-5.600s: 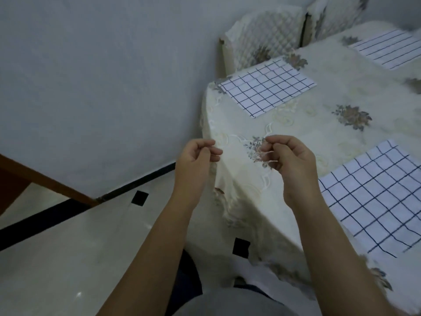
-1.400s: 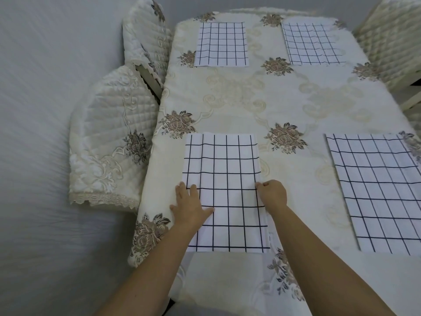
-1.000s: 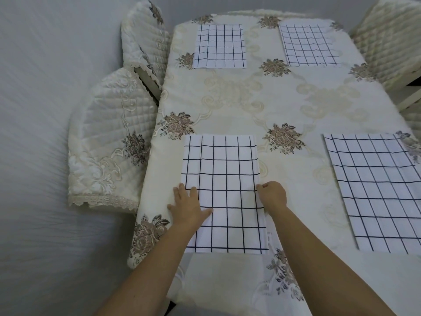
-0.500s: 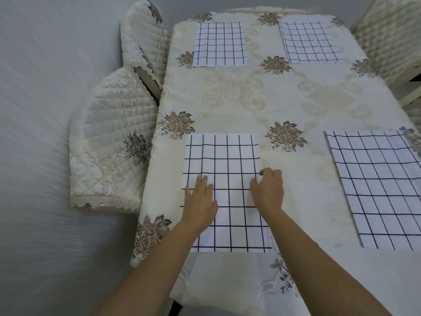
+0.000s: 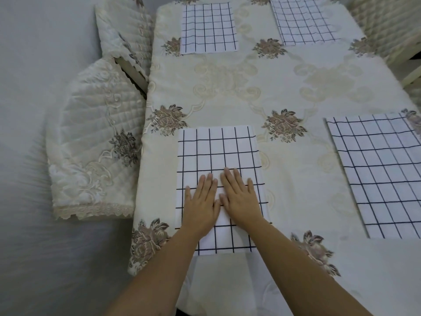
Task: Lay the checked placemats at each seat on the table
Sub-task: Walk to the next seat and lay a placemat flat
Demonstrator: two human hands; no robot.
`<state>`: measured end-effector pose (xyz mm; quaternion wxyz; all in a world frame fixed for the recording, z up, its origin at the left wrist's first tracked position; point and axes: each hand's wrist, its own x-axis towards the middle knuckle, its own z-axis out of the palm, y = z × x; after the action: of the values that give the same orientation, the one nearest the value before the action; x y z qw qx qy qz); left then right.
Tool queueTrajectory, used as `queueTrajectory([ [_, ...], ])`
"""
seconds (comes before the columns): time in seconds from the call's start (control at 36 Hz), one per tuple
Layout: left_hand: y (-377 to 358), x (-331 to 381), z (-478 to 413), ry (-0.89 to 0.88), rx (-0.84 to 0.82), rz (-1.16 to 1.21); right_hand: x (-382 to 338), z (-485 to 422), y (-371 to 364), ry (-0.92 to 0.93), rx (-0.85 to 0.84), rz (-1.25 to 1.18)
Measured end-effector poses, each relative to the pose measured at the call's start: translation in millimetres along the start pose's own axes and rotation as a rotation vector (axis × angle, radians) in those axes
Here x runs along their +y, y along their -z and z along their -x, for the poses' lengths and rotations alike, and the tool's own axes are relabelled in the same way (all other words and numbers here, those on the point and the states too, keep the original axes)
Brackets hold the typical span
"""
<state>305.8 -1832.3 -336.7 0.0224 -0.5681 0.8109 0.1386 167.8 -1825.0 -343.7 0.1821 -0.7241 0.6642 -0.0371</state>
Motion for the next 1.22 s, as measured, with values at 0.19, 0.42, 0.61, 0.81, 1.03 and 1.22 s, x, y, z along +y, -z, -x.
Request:
queueTrajectory([
  [0.19, 0, -18, -1, 0.043, 0.089, 0.002, 23, 6, 5, -0.112, 0.118, 0.023],
  [0.42, 6, -37, -10, 0.041, 0.084, -0.002, 42, -4, 9, -0.112, 0.28, 0.176],
  [0.61, 13, -30, -34, 0.014, 0.364, -0.04, 29, -50, 39, -0.145, 0.432, 0.295],
  [0.81, 33, -21, -92, -0.052, 0.438, -0.073, 10, -94, 44, 0.001, 0.413, 0.141],
  [1.03, 31, -24, -126, -0.123, -0.079, 0.01, 0, -126, 34, 0.052, 0.203, 0.074],
  [1.22, 26, -37, -130, -0.084, 0.068, -0.056, 24, -128, 25, 0.056, 0.097, 0.084],
])
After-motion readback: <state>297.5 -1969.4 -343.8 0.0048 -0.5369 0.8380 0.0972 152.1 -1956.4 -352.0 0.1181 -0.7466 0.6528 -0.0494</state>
